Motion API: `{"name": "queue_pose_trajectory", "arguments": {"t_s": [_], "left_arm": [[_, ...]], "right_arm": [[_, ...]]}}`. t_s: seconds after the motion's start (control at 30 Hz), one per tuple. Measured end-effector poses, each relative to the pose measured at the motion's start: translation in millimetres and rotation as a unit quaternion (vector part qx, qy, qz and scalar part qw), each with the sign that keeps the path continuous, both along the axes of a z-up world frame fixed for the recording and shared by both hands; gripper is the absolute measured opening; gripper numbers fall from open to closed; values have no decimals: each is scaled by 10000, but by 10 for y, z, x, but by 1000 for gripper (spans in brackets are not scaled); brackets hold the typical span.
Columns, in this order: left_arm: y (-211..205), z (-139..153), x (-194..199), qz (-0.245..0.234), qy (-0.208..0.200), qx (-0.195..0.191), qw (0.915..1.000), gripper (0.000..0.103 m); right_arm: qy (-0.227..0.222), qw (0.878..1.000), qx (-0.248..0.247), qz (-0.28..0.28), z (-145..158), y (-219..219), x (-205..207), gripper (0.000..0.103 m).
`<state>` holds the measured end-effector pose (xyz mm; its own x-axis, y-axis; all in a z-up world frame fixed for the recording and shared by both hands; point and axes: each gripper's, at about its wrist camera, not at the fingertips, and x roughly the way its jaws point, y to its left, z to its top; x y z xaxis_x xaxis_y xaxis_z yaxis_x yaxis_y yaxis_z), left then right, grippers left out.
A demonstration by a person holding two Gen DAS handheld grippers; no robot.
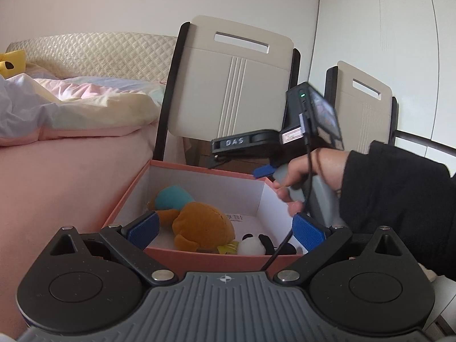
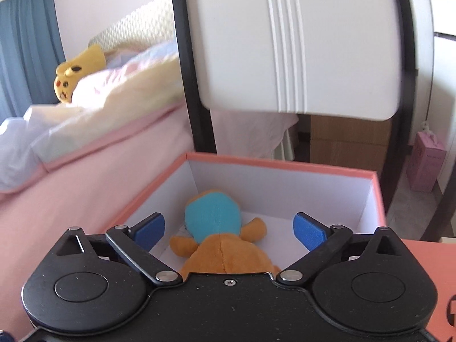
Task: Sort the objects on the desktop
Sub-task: 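Open the right gripper to release the orange plush into the box, then move the left tool toward the white tissue pack on the table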
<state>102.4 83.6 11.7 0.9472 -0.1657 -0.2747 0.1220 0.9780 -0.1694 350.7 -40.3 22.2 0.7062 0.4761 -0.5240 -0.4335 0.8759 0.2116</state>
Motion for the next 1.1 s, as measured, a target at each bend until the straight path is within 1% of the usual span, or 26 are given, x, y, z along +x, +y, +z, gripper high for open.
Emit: {"name": "queue_pose_trajectory", "arguments": {"t_s": [0.07,0.17,0.27,0.4,0.5,0.63,0.7,0.8,0.87,0.93,1.0,1.07,1.1], "left_arm": [[-5,-6,-1,-11,-10,15,10000,101],[2,-4,11,-53,12,-43,10000,101],[2,2,10,-38,-11,-19,10000,101],[7,6,14,-3,-56,21,10000,101],[4,2,11,8,-84,69,9999,101],[7,11,-15,59,-242,140,9996,101],[6,21,-27,107,-339,204,9992,101],[9,20,-44,194,-441,236,9986,101],[-2,3,-34,189,-412,273,9986,101],[-19,-21,-20,180,-366,330,9986,101],[-29,-48,-2,184,-299,374,9987,101],[-29,-68,24,208,-207,401,9988,101],[-21,-69,41,205,-135,376,9990,101]], "right_arm": [[-188,9998,81,-86,107,-161,-152,102],[-445,9985,195,-261,241,-427,-392,102],[-708,9960,250,-488,374,-719,-650,102],[-1052,9914,276,-731,502,-1015,-994,102],[-1296,9865,305,-949,534,-1185,-1246,102],[-1699,9759,372,-1317,464,-1367,-1631,102],[-1873,9711,315,-1444,391,-1417,-1806,102],[-1990,9669,227,-1579,251,-1458,-2049,102],[-1967,9660,254,-1662,136,-1456,-2179,102],[-1900,9642,394,-1809,4,-1434,-2284,102],[-1736,9635,604,-1946,-146,-1402,-2377,102],[-1553,9675,664,-1882,-257,-1367,-2408,102],[-1494,9702,578,-1820,-295,-1344,-2409,102]]}}
